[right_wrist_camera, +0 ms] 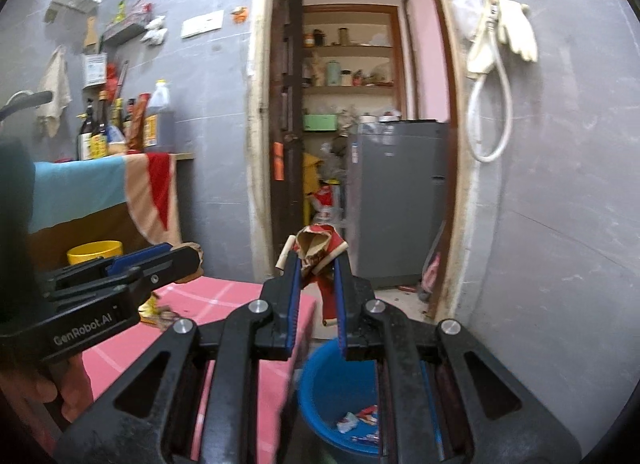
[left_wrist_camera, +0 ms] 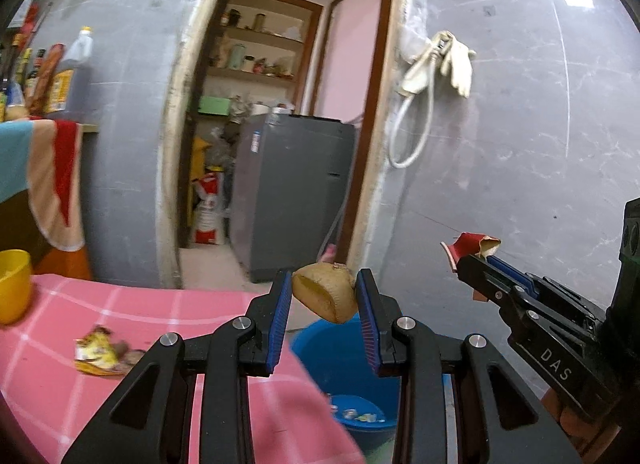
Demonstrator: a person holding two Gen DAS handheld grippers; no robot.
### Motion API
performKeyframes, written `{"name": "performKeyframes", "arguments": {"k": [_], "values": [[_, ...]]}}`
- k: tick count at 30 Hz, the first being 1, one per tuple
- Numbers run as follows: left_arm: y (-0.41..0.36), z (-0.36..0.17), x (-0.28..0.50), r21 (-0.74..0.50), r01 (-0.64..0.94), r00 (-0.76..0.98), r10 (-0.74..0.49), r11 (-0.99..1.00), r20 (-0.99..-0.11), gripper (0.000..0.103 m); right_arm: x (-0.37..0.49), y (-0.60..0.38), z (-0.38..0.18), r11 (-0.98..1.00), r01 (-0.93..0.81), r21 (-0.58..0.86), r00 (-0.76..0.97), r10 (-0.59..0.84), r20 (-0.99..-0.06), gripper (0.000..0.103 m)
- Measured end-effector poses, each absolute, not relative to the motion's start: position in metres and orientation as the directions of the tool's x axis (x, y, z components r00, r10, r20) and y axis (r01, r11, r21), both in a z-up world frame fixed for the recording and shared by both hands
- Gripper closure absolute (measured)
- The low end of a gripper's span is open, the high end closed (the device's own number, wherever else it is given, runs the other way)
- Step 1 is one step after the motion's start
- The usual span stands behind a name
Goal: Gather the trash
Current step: 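Carry both items over the blue bucket and open both tools to drop them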
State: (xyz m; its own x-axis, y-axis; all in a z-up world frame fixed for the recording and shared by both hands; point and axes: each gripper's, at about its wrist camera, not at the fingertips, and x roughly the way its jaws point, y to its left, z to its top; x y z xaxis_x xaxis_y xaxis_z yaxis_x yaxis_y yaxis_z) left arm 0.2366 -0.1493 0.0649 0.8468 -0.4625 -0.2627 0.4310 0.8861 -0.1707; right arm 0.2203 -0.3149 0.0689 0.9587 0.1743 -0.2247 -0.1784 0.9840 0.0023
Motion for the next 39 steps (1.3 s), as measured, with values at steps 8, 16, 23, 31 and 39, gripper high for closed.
{"name": "performKeyframes", "arguments": {"k": [8, 16, 23, 31, 39], "values": [[-0.202, 0.044, 0.262, -0.168, 0.492, 0.782, -0.519, 0.854, -0.346, 0.074, 0.23, -0.365, 0.045, 0.995, -0.09, 0.034, 0.95, 0.096, -0.296, 0.088], [-0.233, 0.012, 0.299, -0.223, 0.487, 0.696, -0.529, 0.845, -0.486, 0.074, 0.256, -0.392, 0.008, 0.996, -0.036, 0.084, 0.899, 0.069, -0.433, 0.088], [-0.242, -0.015, 0.327, -0.253, 0.459, 0.634, -0.514, 0.851, -0.578, 0.074, 0.278, -0.402, -0.019, 0.994, -0.012, 0.107, 0.85, 0.067, -0.523, 0.087], [-0.247, -0.035, 0.341, -0.276, 0.439, 0.583, -0.504, 0.855, -0.637, 0.074, 0.292, -0.405, -0.034, 0.992, -0.01, 0.129, 0.823, 0.082, -0.563, 0.085], [-0.248, -0.041, 0.347, -0.267, 0.42, 0.552, -0.478, 0.867, -0.684, 0.074, 0.3, -0.406, -0.04, 0.99, -0.01, 0.139, 0.802, 0.091, -0.59, 0.081]]}}
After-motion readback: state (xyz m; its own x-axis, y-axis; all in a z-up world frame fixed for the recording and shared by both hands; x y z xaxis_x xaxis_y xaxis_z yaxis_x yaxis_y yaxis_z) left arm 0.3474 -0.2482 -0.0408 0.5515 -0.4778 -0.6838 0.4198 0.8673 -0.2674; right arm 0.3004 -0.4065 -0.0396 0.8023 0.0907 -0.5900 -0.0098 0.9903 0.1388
